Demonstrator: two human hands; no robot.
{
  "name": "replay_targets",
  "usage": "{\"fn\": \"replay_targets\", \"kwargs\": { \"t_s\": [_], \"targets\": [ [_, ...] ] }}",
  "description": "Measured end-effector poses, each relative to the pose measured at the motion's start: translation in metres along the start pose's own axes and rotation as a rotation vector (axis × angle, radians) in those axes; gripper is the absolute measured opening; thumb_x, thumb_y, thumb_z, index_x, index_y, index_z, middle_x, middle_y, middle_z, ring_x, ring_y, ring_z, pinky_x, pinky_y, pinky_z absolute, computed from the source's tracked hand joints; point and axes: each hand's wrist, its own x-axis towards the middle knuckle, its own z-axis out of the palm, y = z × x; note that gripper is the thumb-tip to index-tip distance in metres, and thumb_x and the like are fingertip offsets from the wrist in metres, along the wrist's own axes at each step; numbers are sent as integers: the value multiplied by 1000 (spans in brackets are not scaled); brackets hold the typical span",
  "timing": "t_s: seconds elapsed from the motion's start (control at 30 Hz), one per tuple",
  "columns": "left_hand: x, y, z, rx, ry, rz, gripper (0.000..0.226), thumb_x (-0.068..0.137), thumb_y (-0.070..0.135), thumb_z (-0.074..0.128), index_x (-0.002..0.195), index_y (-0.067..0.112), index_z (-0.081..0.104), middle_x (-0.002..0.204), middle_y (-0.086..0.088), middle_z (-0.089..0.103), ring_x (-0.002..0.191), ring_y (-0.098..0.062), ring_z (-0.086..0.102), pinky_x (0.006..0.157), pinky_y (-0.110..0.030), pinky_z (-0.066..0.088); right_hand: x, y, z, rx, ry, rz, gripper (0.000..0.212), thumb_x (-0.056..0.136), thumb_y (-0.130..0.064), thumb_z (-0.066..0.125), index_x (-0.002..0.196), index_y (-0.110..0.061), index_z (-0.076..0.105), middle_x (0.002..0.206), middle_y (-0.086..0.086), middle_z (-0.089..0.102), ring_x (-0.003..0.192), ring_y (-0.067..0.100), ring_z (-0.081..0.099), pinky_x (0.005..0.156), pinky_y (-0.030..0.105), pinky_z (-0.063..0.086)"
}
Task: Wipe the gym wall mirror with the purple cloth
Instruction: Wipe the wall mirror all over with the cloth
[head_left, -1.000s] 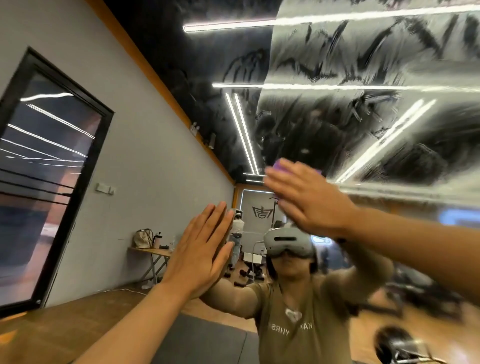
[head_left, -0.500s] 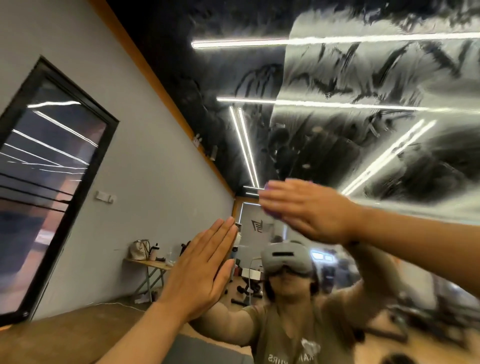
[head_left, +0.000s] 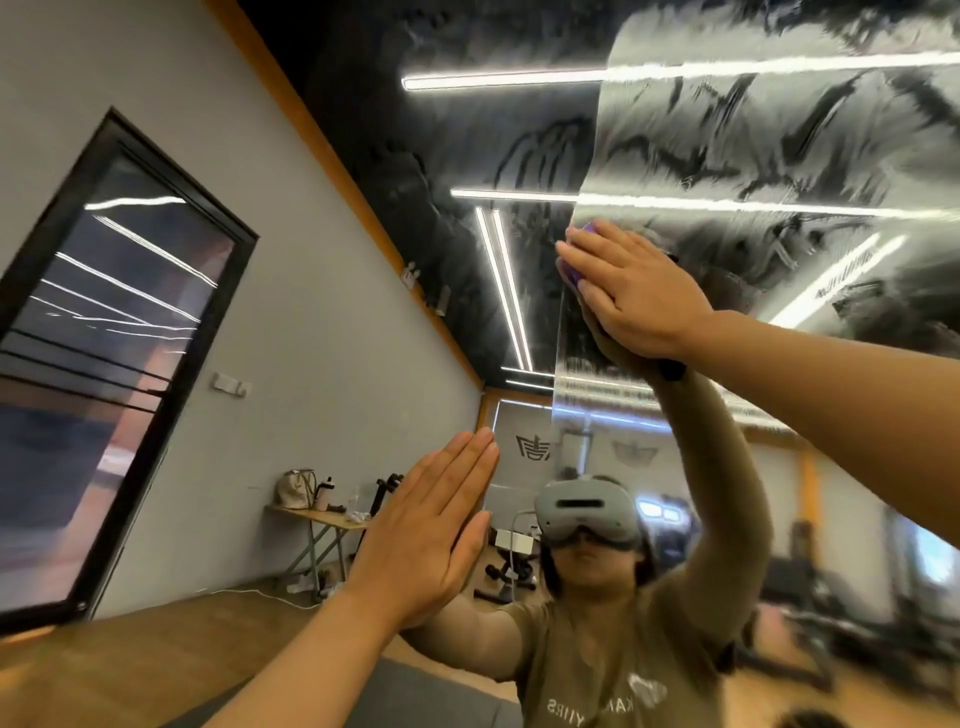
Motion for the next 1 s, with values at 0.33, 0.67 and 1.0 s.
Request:
{"fn": "replay_targets", "kwargs": {
  "t_s": [0.33,0.67,1.0],
  "targets": [
    [0,4,-9,-36,-66,-32,59,108,46,10,161,20,10,169,5,4,154,-6,0,123,-21,-4,-179,-103,62,-65,-107,-538,54,100,-39,35,153,-28,40,159,-3,38,152,22,22,125,39,7],
    [-8,24,-5,-2,-53,-135,60,105,43,16,159,18,7,169,1,3,152,-4,-10,122,-21,-11,-119,-50,45,-76,-38,-384,50,104,-34,33,152,-21,39,157,5,42,149,22,28,124,40,14],
    [-47,14,2,9,-93,-172,60,107,45,19,161,25,3,169,4,-1,154,-7,-11,124,-29,-5,-164,-119,69,-36,96,-91,54,104,-34,30,153,-13,41,159,10,38,150,32,28,124,44,13]
  ]
}}
